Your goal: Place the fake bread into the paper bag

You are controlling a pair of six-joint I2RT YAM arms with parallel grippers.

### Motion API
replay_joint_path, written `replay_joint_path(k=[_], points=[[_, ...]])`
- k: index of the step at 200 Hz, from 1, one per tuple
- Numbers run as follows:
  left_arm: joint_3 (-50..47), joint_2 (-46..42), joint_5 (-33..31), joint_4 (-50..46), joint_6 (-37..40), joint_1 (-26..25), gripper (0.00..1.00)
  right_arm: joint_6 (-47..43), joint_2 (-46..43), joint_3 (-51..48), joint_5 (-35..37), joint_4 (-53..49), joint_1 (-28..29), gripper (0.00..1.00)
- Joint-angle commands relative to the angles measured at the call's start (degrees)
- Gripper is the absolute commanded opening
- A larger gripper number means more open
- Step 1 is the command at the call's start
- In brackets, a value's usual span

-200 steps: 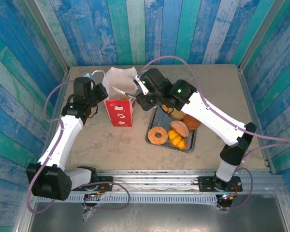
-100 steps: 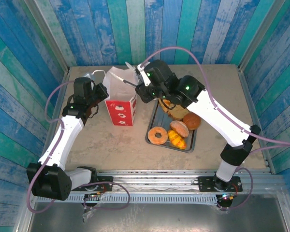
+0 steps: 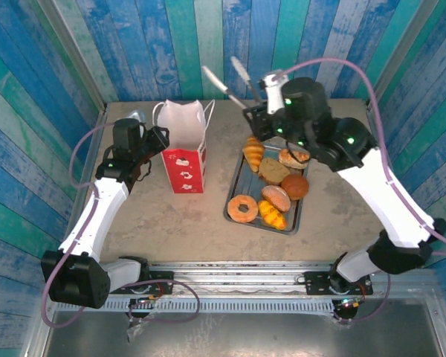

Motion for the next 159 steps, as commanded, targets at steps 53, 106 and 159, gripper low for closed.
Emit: replay_joint_path(k=[53,106,159], points=[[0.80,-9.40,-4.14,-2.43,6.78,0.17,0.86,4.71,-6.85,-19.21,-1.55,-5.34,-12.29,0.49],[-5.11,-18.70,-7.16,0.30,9.34,0.17,0.95,3.88,-2.16,-27.00,-4.59,-6.11,-14.15,0.49],[-11.18,-26.79,-10.76,0.45,11.41,0.12,0.94,1.84,5.73,-26.89,-7.85,-5.98,-15.20,0.49]])
